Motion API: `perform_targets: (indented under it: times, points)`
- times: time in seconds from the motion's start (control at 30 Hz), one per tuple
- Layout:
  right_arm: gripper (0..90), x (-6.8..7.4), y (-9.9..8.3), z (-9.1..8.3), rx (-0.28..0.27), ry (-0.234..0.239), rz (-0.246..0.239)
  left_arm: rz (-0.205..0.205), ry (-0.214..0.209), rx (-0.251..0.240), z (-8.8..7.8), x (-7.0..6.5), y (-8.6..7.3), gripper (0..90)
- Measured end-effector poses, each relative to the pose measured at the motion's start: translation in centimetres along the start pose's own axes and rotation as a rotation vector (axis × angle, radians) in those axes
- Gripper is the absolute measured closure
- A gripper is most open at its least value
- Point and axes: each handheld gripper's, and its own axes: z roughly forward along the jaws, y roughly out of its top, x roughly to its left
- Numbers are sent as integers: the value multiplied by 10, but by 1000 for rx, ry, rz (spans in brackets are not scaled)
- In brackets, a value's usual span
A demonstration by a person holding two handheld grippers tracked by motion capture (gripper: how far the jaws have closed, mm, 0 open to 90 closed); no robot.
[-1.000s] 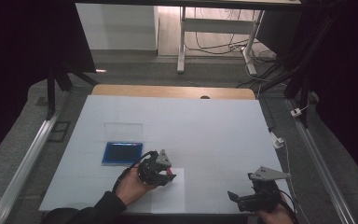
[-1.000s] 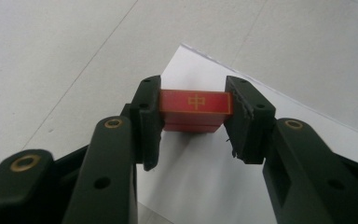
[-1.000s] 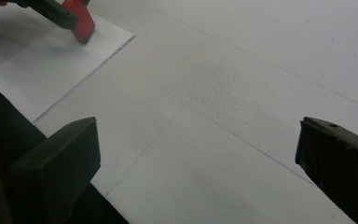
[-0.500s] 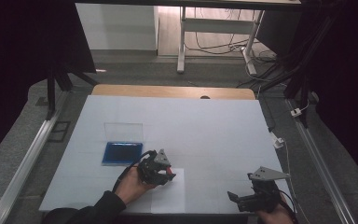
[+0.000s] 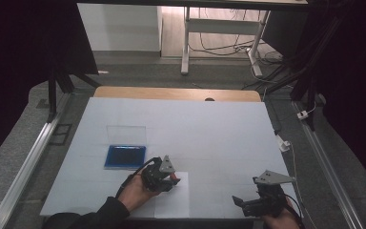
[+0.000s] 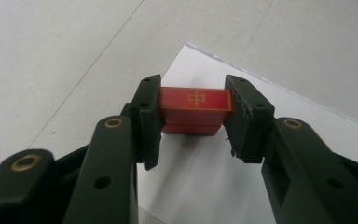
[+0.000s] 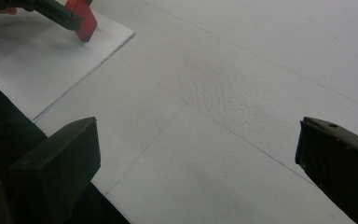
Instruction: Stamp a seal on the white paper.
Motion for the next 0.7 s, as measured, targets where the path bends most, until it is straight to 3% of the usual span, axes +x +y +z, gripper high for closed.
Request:
perform_targets:
  times: [0.43, 0.53, 0.7]
  points:
    - [0, 0, 0, 0, -1, -1, -1, -101, -98, -30, 1, 15, -5, 591]
    - [0, 0, 0, 0, 0, -1, -2, -95, -86, -27, 1, 13, -4, 592]
    - [0, 0, 0, 0, 2, 0, -1, -70, -25, -13, 1, 4, -2, 591]
